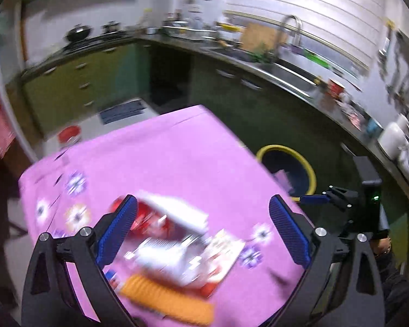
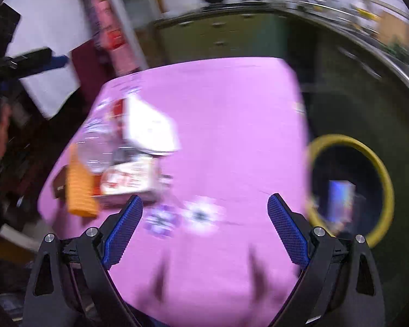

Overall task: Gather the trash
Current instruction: 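Reach the right gripper to the clear water bottle and grasp it, then carry the water bottle over the bin and open the right gripper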

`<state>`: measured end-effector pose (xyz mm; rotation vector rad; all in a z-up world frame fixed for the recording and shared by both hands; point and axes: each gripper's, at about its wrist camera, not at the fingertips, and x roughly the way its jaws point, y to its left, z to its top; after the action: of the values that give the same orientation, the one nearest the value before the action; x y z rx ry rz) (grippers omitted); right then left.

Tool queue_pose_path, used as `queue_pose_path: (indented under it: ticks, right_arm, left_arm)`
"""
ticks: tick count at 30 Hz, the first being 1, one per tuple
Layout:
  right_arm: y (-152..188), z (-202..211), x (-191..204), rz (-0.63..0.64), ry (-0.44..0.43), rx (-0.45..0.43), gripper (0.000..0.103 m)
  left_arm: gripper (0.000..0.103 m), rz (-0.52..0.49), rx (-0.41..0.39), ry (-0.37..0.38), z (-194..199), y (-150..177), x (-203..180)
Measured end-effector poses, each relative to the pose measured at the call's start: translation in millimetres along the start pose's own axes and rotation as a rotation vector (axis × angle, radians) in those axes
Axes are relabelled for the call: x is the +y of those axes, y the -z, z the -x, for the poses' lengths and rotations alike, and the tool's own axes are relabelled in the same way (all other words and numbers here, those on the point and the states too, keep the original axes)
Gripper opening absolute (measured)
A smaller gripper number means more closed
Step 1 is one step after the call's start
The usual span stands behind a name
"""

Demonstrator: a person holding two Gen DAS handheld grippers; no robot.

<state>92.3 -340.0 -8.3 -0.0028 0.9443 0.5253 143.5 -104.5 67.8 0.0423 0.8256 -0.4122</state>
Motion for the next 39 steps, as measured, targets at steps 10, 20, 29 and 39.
queue_pose_path:
  ticks: [10, 20, 29, 39]
  right_arm:
    - [-85, -48, 126, 0.322, -0.264, 0.130, 0.084]
    - [-135, -170, 170, 0.401, -0.167, 0.623, 0.061]
    - [-128, -221, 188, 0.474, -0.063, 0.821, 0.059]
    - [-119, -240, 198, 0.511, -0.032, 0.842, 0.055]
  left_arm:
    - [0.093, 0.225, -0.045, -0.147, 48, 81, 83]
    - [0.095, 0.274, -0.050, -0.188, 62, 117, 104]
    - [0.095, 0.298, -0.045, -0.151, 53, 130, 115]
    - [0.095, 0.278, -0.020, -0.144, 47, 137, 115]
